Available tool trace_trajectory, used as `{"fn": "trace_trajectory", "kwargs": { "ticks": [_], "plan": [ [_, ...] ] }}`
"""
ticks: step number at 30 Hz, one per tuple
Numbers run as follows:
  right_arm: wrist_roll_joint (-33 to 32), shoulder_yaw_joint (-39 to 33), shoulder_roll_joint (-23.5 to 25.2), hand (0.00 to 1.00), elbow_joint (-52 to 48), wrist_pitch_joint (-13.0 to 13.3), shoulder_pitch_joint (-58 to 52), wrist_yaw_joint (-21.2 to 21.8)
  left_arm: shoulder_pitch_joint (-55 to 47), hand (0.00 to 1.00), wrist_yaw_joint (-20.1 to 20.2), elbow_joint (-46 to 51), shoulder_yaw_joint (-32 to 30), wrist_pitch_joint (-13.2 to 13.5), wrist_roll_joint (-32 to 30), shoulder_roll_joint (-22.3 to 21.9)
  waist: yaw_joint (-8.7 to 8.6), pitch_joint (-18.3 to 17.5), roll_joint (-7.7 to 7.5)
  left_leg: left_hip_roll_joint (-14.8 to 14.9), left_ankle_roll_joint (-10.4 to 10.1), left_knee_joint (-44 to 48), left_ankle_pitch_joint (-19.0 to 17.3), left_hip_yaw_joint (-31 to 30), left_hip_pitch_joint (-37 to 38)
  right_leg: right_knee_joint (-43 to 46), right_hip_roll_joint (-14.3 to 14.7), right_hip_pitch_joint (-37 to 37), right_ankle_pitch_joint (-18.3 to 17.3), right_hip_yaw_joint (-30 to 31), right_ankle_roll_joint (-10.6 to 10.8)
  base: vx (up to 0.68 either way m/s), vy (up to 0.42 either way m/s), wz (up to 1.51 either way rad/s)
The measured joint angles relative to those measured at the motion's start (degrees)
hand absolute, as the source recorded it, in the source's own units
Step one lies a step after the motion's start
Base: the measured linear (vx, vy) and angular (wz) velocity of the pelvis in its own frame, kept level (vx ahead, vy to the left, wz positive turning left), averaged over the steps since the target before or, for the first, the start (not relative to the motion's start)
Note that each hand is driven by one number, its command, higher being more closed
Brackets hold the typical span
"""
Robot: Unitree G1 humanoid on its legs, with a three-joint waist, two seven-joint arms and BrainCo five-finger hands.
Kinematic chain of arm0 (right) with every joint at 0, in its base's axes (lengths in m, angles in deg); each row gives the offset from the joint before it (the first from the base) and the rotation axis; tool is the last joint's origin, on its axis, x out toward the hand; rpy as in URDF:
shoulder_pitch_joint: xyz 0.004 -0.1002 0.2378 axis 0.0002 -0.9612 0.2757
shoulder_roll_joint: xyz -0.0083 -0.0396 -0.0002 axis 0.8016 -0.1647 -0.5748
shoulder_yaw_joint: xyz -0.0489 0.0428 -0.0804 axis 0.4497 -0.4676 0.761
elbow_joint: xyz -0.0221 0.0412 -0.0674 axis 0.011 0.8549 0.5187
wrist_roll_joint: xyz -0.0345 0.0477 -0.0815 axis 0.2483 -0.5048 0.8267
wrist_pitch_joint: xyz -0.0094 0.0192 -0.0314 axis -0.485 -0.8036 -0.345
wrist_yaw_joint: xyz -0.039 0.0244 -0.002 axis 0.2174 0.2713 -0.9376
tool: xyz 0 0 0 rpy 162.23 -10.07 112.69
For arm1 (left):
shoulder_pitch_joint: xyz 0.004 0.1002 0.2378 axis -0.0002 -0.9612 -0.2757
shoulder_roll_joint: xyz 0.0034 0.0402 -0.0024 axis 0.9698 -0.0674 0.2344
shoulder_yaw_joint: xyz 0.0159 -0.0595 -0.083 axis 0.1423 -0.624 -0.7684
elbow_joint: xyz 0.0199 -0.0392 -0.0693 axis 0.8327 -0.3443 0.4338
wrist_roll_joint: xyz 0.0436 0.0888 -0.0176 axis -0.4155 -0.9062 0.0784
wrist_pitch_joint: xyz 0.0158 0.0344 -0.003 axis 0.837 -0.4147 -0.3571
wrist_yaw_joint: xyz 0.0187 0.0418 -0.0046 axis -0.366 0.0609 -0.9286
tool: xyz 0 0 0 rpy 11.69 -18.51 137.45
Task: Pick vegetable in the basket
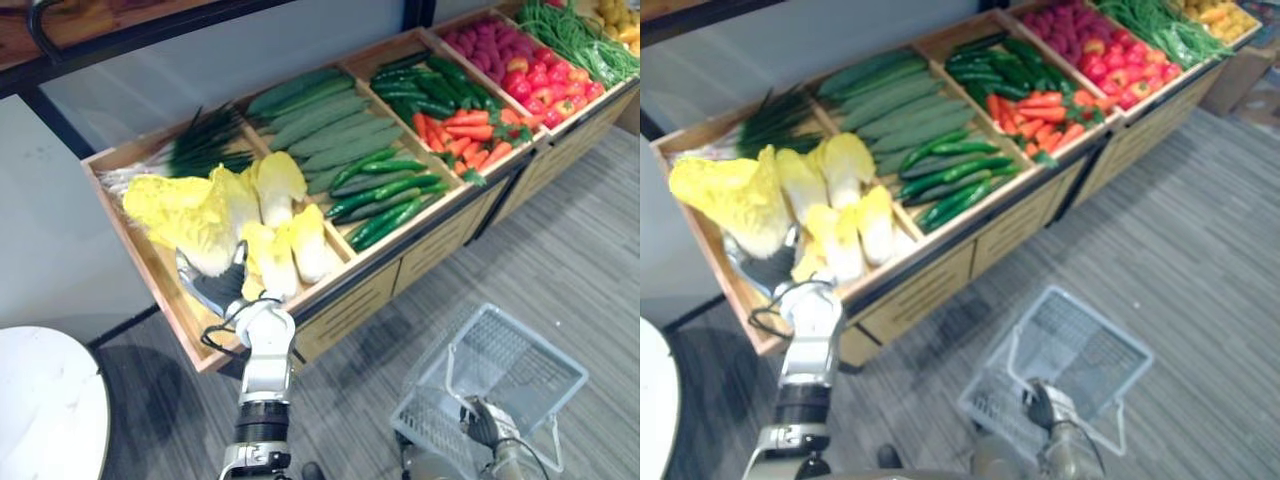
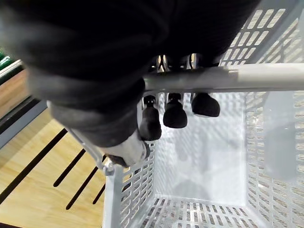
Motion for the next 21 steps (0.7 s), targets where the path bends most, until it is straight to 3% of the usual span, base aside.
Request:
{"fn": "trace_trajectory", "kwargs": {
  "ticks": [6, 10, 15, 21],
  "plan": [
    [-0.3, -6.0, -0.5, 1.00, 5.7, -1.6, 3.1, 0.2, -1.9, 1.00, 6.5, 7.1, 9.9, 2.7, -0.1, 1.2, 0.33, -1.0, 0.66, -0.5, -0.4, -1.9, 1.6, -0.2, 1.7, -0.1, -0.2, 1.0, -0.2, -0.4, 0.0, 0.00, -0.012, 0.02],
    [-1.1, -9.3, -5.2, 1.00, 8.0, -3.1, 6.3, 0.3, -2.0, 1.00, 11.7, 9.6, 16.3, 5.0, -1.9, 3.2, 1.32, -1.5, 0.96, -1.2, -0.2, -1.9, 1.4, 0.3, 3.0, -0.1, -0.8, 2.0, -0.2, -0.1, 0.1, 0.00, 0.006, -0.03],
    [-1.3, -10.5, -11.0, 1.00, 9.1, -4.3, 9.5, 2.3, -2.0, 1.00, 18.7, 11.7, 22.6, 8.4, -1.9, 6.8, 1.29, -2.8, 1.14, -1.9, 0.1, -1.9, 1.7, 1.1, 3.4, -0.1, -1.5, 2.1, -0.2, 0.2, 0.1, 0.00, 0.004, -0.04],
    [-1.8, -11.0, -13.6, 1.00, 9.2, -4.7, 11.2, 4.9, -2.1, 1.00, 25.5, 11.7, 29.1, 10.4, -0.7, 9.7, 1.29, -3.4, 1.08, -2.1, 0.3, -1.9, 1.6, 2.6, 4.7, -0.2, -1.5, 2.7, -0.1, 1.5, 0.3, 0.00, -0.010, -0.10]
  ]
}}
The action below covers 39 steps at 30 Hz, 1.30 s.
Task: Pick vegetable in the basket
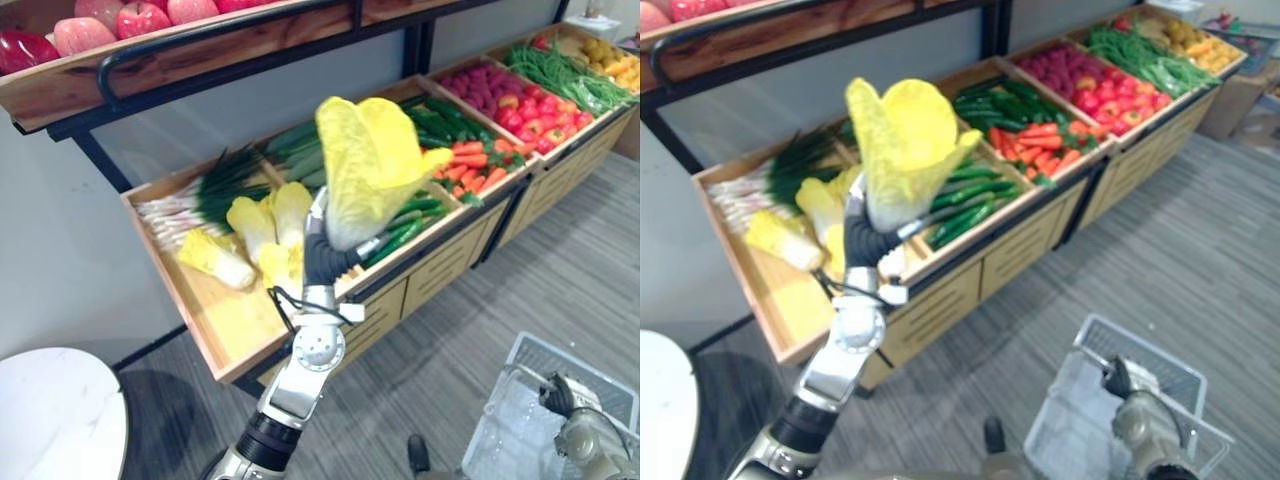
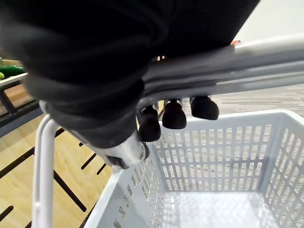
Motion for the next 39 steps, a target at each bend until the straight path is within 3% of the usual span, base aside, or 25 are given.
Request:
{"fn": "trace_trajectory", "kwargs": {
  "ticks": [8, 17, 25, 32, 39],
  "plan": [
    [-4.3, 0.0, -3.8, 1.00, -6.5, -0.3, 3.1, 4.8, -1.2, 1.00, 7.0, 0.1, 10.9, 0.5, 6.1, 0.1, -0.11, -0.4, -0.32, 0.2, -0.7, 0.0, -1.1, 4.2, 2.1, 0.0, 1.0, 0.1, 0.3, 3.7, 0.4, 0.00, -0.020, -0.26],
    [-10.4, 0.1, -5.0, 1.00, -20.3, -0.8, 3.2, 11.5, -2.8, 1.00, 13.8, -4.4, 20.1, 0.2, 6.5, -1.4, -1.66, -1.1, -1.05, 0.5, -1.3, 0.0, -1.9, 7.2, 3.4, 0.0, 1.9, 0.0, 0.3, 6.2, 0.4, 0.01, -0.022, -0.15],
    [-19.3, -0.1, -4.7, 1.00, -29.0, -2.1, 3.2, 14.5, -3.4, 1.00, 15.1, -13.7, 22.3, -0.8, 6.2, -5.9, -2.04, -1.3, -1.69, 0.4, -1.4, 0.0, -2.7, 8.3, 4.1, 0.0, 2.1, 0.0, 0.2, 7.4, 0.4, 0.02, -0.014, -0.09],
    [-21.2, -0.9, -2.7, 1.00, -31.9, -2.2, 3.8, 15.3, -3.4, 1.00, 14.8, -22.3, 22.1, -2.5, 5.7, -6.1, -2.22, -1.2, -2.62, 0.4, -1.4, 0.0, -2.7, 8.4, 4.1, 0.0, 2.2, 0.0, 0.0, 7.5, 0.6, 0.00, -0.010, 0.00],
    [-23.7, -0.7, -1.2, 1.00, -35.7, -2.2, 3.8, 16.1, -2.9, 1.00, 12.5, -33.0, 19.9, -4.2, 1.2, -6.2, -4.49, -1.2, -3.73, 0.3, -1.1, 0.0, -2.9, 8.4, 4.1, 0.0, 2.2, -0.2, -0.1, 7.8, 0.5, 0.00, -0.021, -0.02]
  ]
}}
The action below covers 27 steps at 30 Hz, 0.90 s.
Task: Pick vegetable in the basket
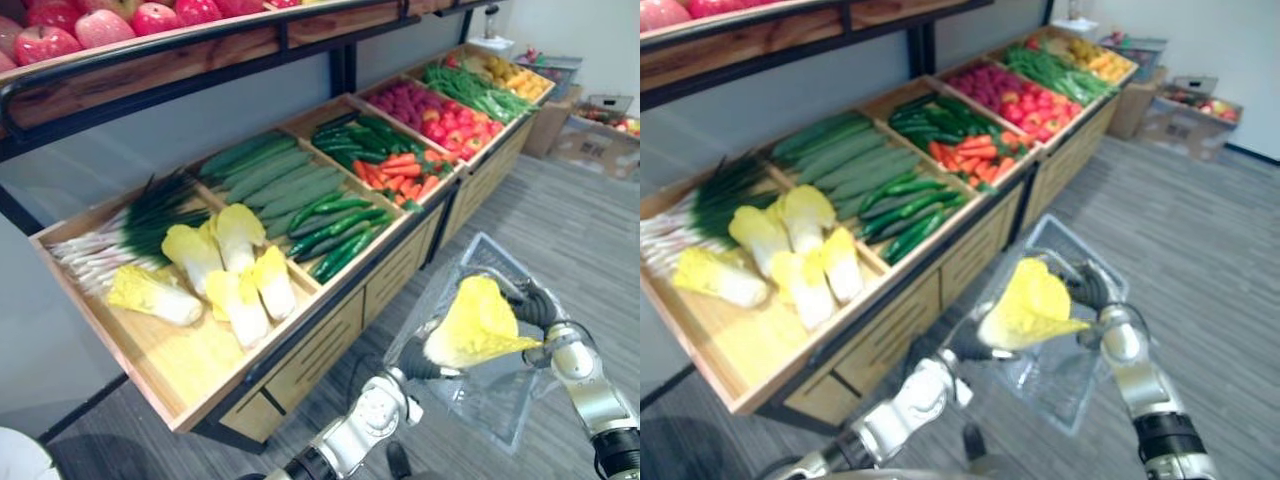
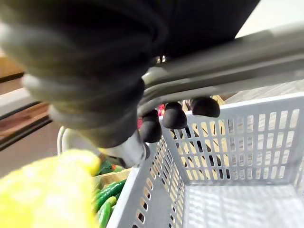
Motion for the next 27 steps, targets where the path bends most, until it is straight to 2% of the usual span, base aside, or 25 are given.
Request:
{"fn": "trace_trajectory", "kwargs": {
  "ticks": [4, 6, 9, 13, 18, 25, 27],
  "plan": [
    [-2.6, 0.1, -0.2, 1.00, -2.0, 0.0, 0.0, 1.3, 0.9, 1.00, -1.9, -4.8, -1.0, -0.1, -3.1, 0.0, -0.44, -0.2, -0.29, 0.0, -0.1, 0.0, -0.3, 0.9, -0.2, 0.0, 0.3, -0.8, 0.0, 0.9, 0.0, 0.01, -0.026, -0.12],
    [-4.5, 0.2, -0.3, 1.00, -3.0, 0.1, 0.0, 1.8, 0.9, 1.00, -2.2, -7.0, -1.0, -1.1, -4.5, 0.0, -0.67, -0.2, -0.34, 0.1, -0.2, 0.0, -0.5, 1.1, -0.2, 0.0, 0.5, -0.9, 0.0, 1.2, 0.0, 0.03, -0.027, -0.11],
    [-6.5, 0.7, -1.6, 1.00, -4.1, 0.4, -0.2, 2.2, 0.9, 1.00, -2.3, -9.0, -1.7, -2.4, -4.6, 0.0, -1.31, -0.2, -0.47, 0.2, -0.1, 0.3, -0.8, 1.1, -0.2, 0.0, 0.7, -0.9, 0.1, 1.2, -0.1, 0.02, -0.017, 0.00],
    [-7.4, 2.0, -2.4, 1.00, -5.0, 0.5, -0.3, 2.3, 0.9, 1.00, -2.3, -11.0, -2.1, -2.8, -4.7, 0.0, -2.19, -0.1, -0.61, 0.1, 0.1, 0.4, -1.3, 1.3, -0.1, 0.0, 0.7, -0.9, 0.2, 1.6, -0.3, 0.03, -0.018, -0.03],
    [-7.4, 2.1, -2.8, 1.00, -5.0, 0.5, -1.0, 2.3, 1.0, 1.00, -2.2, -11.7, -1.9, -3.3, -4.7, 0.0, -2.41, 0.0, -0.74, 0.0, 0.1, 0.4, -1.6, 1.4, -0.1, 0.0, 0.6, -1.0, 0.0, 1.8, -0.2, 0.00, -0.030, -0.02],
    [-8.7, 2.1, -2.8, 1.00, -5.0, 0.5, -0.9, 2.3, 2.5, 1.00, -1.1, -11.9, 2.4, -3.3, -6.4, 0.1, -3.10, 0.0, -0.74, 0.1, 0.0, 0.4, -2.0, 1.4, -0.1, 0.0, 0.6, -1.0, -0.4, 1.8, 0.0, 0.00, -0.040, 0.00],
    [-8.7, 2.4, -2.8, 1.00, -5.0, 0.5, -0.9, 2.3, 6.5, 1.00, 0.4, -15.0, 3.3, -3.3, -7.3, -0.6, -3.07, 0.2, -0.85, 0.0, 0.1, 0.4, -2.1, 1.4, -0.1, 0.1, 0.5, -1.0, -0.4, 1.8, 0.0, 0.00, -0.044, 0.01]
  ]
}}
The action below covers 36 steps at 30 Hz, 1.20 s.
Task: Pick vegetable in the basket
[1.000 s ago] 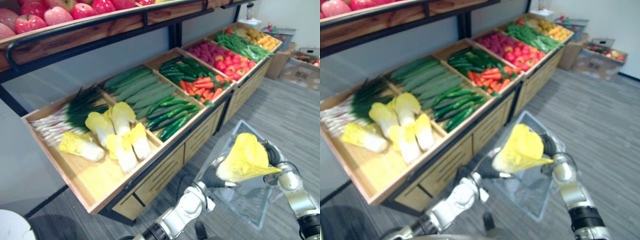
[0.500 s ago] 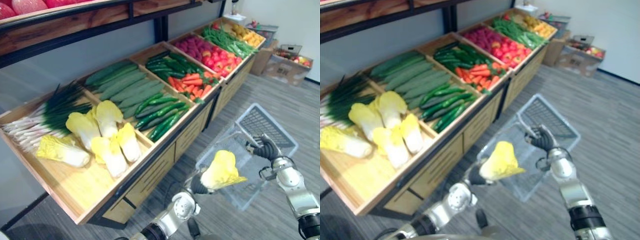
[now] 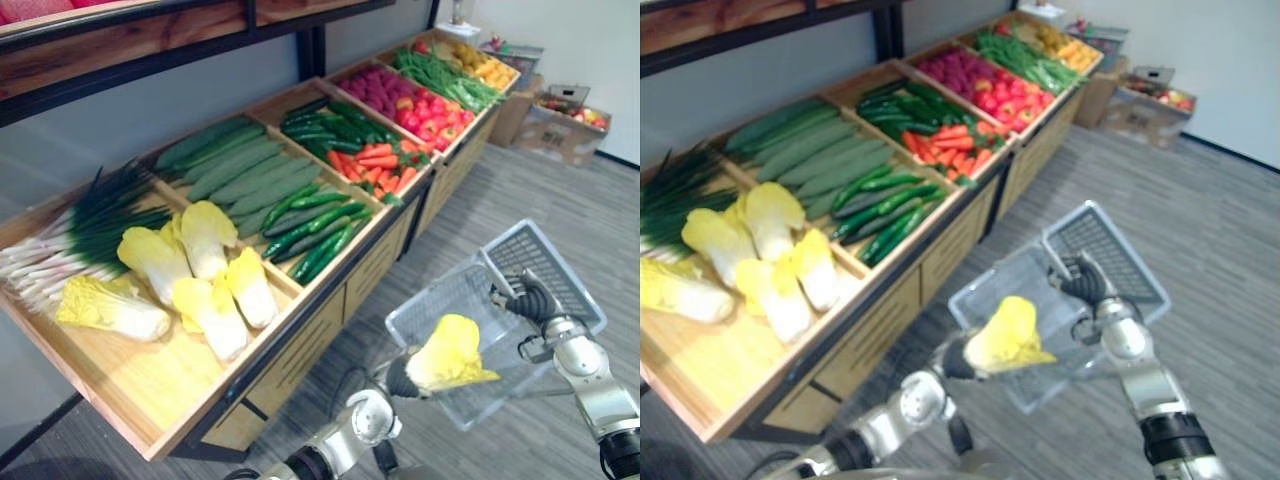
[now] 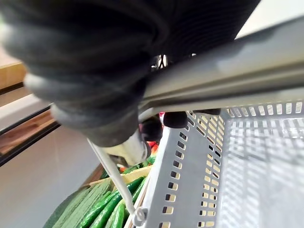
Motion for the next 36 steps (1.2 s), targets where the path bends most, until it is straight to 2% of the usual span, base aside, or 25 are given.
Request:
{"fn": "trace_trajectory", "kwargs": {
  "ticks": [4, 11, 14, 15, 22, 29, 31, 36],
  "plan": [
    [-0.6, 0.2, 0.0, 1.00, 0.0, 0.1, 0.2, 0.0, 7.2, 1.00, 0.5, -2.6, -1.0, -0.1, -1.8, -4.6, -0.01, 0.2, 0.33, 0.0, 0.1, 0.0, -0.3, 0.0, 0.0, 0.0, 0.0, 0.0, -0.2, 0.0, 0.2, 0.01, -0.033, 0.00],
    [-0.8, 0.2, -0.2, 1.00, 0.0, 0.1, 1.3, 1.6, 8.8, 1.00, 2.0, -3.0, 1.9, 0.4, -2.2, -5.4, -0.58, 1.7, 0.72, 0.1, 0.0, 0.0, -0.5, 0.0, 0.1, 0.1, 0.1, 0.1, -0.2, 0.1, 0.2, 0.01, -0.050, -0.01],
    [-0.8, 0.3, -0.2, 1.00, 0.0, 0.1, 1.3, 2.5, 8.8, 1.00, 2.0, -3.0, 2.0, 0.4, -4.4, -5.4, -0.59, 2.0, 1.19, 0.1, 0.0, 0.0, -0.5, 0.0, 0.2, 0.6, 0.2, 0.1, -0.2, 0.1, 0.1, 0.00, -0.046, 0.00],
    [-0.8, 0.4, -0.2, 1.00, 0.0, 0.1, 1.3, 2.6, 8.8, 0.00, 2.0, -3.0, 2.1, 0.4, -4.4, -5.4, -0.60, 2.1, 1.23, 0.1, 0.0, 0.0, -0.6, 0.0, 0.3, 0.7, 0.2, 0.0, -0.3, 0.1, 0.1, -0.01, -0.062, 0.00],
    [-2.1, 1.9, -0.3, 1.00, -0.7, 0.2, 1.7, 3.7, 9.0, 0.00, 2.1, -3.7, 3.0, 0.4, -4.5, -5.4, -0.69, 2.3, 1.33, 0.5, 0.0, 3.2, -2.4, 0.0, -0.8, 1.4, -0.1, -0.1, -0.5, 0.6, 0.1, -0.02, -0.059, -0.02],
    [-2.0, 1.9, -0.3, 1.00, -0.7, 0.2, 1.7, 3.7, 9.1, 0.00, 2.4, -4.2, 3.0, 0.3, -4.6, -5.4, -0.60, 2.3, 1.34, 0.8, 0.2, 3.6, -2.2, -0.4, -1.0, 1.5, 0.0, -0.1, -0.8, -0.2, 0.0, -0.01, -0.045, 0.04],
    [-1.9, 1.8, -0.3, 1.00, -0.5, -0.1, 1.7, 3.8, 9.1, 0.00, 3.4, -4.2, 3.1, 0.3, -6.6, -5.4, -0.58, 2.3, 1.36, 0.8, 0.3, 3.6, -2.2, -0.6, -1.1, 1.5, -0.1, -0.1, -0.8, -0.4, 0.0, -0.01, -0.034, 0.05],
    [-1.8, 1.4, -0.1, 1.00, -0.2, -0.1, 1.7, 3.8, 9.2, 0.00, 6.1, -1.5, 3.2, 0.4, -6.7, -5.4, -0.41, 2.2, 1.48, 0.7, 0.5, 3.7, -2.0, -2.2, -1.7, 1.6, -0.7, 0.1, -0.8, -1.7, 0.0, -0.02, -0.032, 0.15]
  ]
}}
